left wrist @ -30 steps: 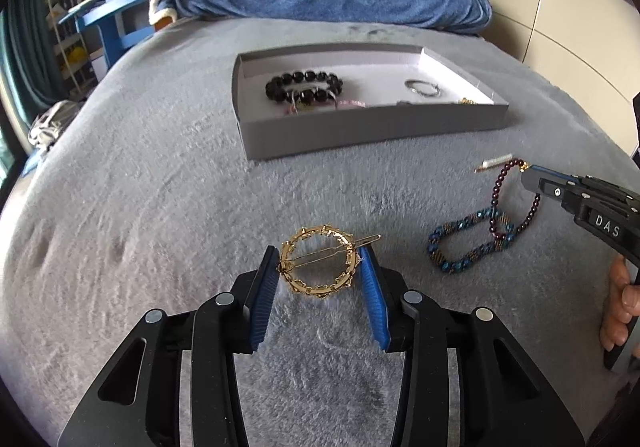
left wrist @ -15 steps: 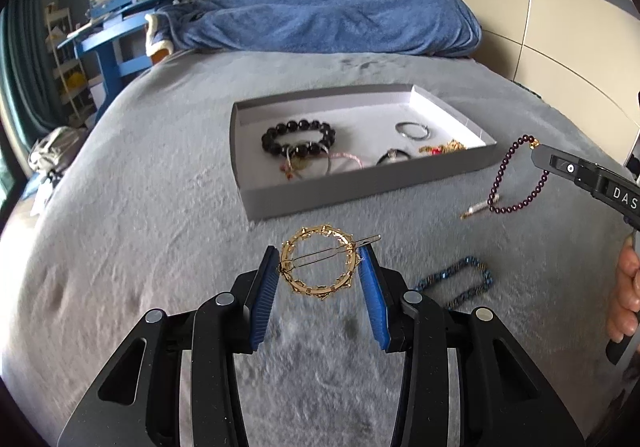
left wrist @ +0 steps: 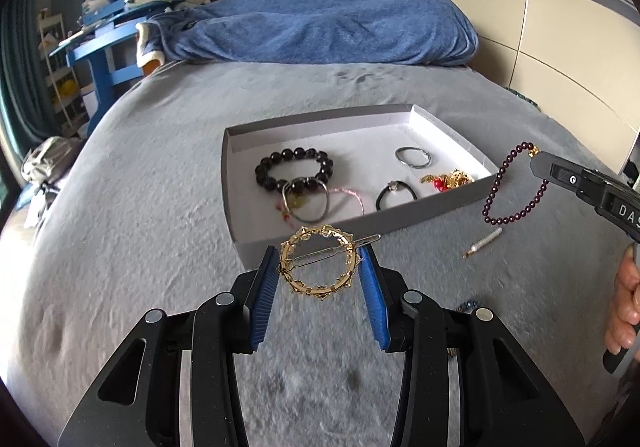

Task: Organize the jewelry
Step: 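Carry the brooch and red bead bracelet into the tray and open both tools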

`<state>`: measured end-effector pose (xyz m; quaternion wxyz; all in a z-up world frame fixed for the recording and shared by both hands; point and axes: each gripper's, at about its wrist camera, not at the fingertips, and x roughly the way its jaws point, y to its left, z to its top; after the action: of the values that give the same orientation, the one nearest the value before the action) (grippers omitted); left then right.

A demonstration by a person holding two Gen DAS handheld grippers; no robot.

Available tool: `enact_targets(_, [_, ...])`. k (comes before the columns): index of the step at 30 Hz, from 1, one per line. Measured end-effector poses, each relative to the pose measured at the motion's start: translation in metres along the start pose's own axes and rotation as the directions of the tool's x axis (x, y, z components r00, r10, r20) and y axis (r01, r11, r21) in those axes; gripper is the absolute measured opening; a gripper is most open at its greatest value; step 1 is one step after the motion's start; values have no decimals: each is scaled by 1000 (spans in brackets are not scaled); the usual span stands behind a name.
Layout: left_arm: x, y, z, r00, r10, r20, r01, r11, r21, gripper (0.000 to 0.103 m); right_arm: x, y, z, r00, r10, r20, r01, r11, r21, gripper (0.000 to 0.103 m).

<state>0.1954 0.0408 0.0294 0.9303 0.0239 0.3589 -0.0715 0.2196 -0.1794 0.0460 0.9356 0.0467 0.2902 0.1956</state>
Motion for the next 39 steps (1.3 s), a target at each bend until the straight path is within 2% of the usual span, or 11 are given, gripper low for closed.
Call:
enact_targets(9, [17, 7, 24, 1000, 10, 20, -11, 999, 31, 42, 15, 5, 28, 1000, 2, 13, -1, 996, -88, 6])
enact_targets(19, [43, 13, 41, 1000, 10, 9, -11, 999, 38, 42, 40, -2, 49, 999, 35, 12, -34, 997, -67, 6])
enact_targets(29, [66, 19, 44, 999, -2, -34, 2, 1000, 18, 42, 70, 16, 43, 997, 64, -45, -69, 991, -112, 6])
enact_targets(39, [88, 23, 36, 992, -49, -118, 46, 999, -23, 42, 98, 13, 31, 985, 110, -136, -118, 991, -54, 6])
